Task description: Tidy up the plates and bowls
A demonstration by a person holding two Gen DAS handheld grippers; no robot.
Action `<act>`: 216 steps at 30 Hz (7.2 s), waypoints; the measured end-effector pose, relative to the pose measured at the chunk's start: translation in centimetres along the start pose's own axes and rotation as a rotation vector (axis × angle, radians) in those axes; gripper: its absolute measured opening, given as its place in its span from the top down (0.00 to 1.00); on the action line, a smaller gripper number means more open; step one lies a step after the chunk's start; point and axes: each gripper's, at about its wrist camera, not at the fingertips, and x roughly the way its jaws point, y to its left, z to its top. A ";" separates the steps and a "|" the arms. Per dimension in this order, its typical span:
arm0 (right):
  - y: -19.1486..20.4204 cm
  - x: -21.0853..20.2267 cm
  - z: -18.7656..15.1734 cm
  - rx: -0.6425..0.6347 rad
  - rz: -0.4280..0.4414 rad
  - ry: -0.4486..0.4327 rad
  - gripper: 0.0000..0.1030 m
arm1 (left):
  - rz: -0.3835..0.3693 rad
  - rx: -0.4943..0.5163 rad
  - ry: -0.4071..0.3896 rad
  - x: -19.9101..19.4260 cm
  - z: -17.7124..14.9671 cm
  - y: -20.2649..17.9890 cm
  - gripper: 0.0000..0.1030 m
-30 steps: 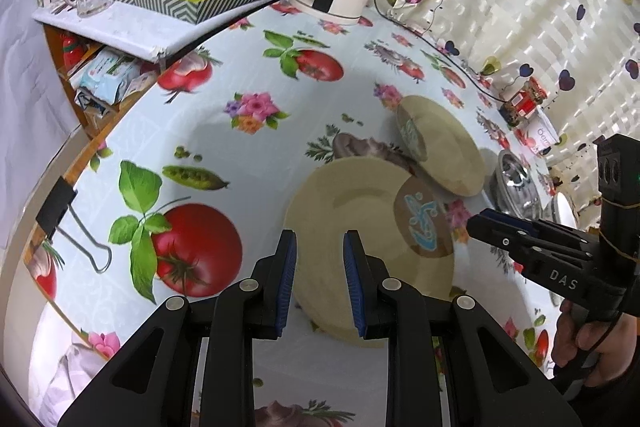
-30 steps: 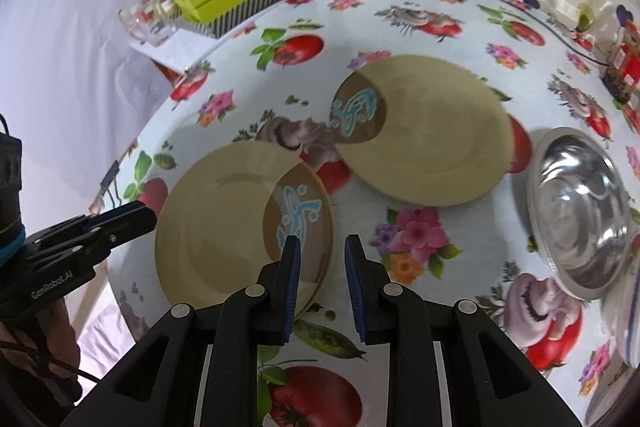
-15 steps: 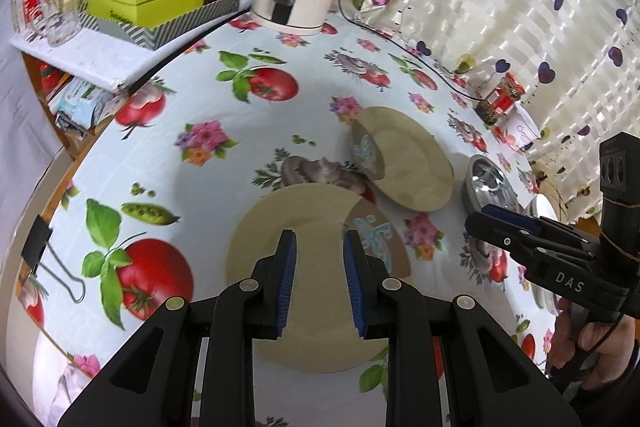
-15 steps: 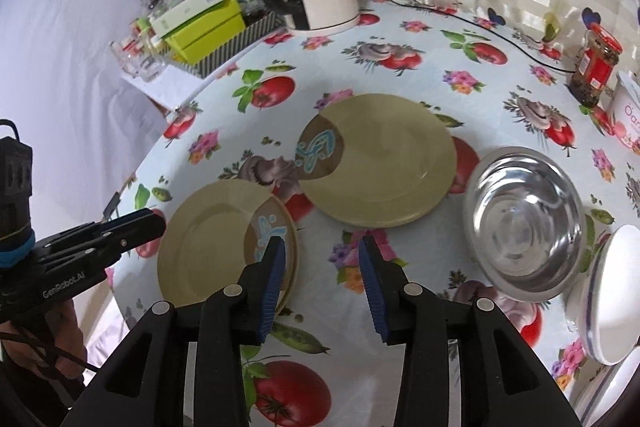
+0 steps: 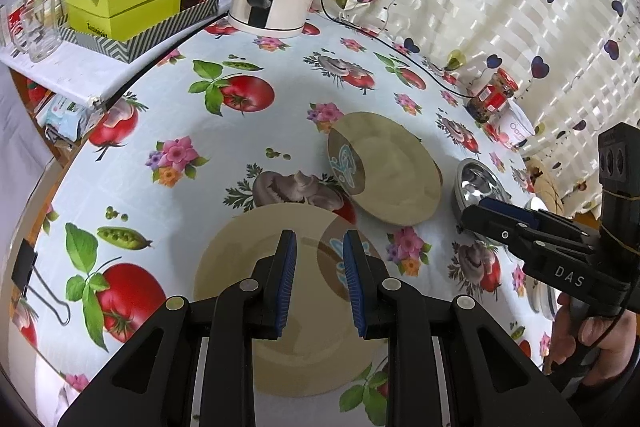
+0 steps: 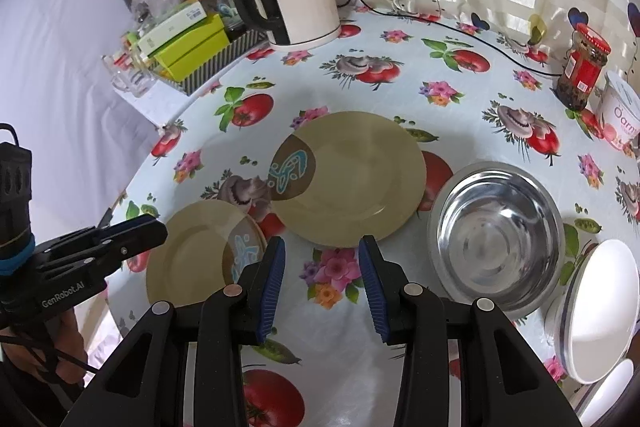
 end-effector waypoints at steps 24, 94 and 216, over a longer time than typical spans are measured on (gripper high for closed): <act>-3.6 2.6 5.3 0.019 -0.022 0.022 0.63 | -0.056 -0.007 0.044 5.2 4.2 -1.4 0.76; -6.0 9.7 8.8 0.021 -0.028 0.160 0.75 | -0.040 -0.072 0.073 8.6 5.9 -0.1 0.76; 5.0 6.3 -1.5 -0.061 0.024 0.166 0.66 | 0.137 -0.111 0.027 -1.2 -4.4 6.1 0.76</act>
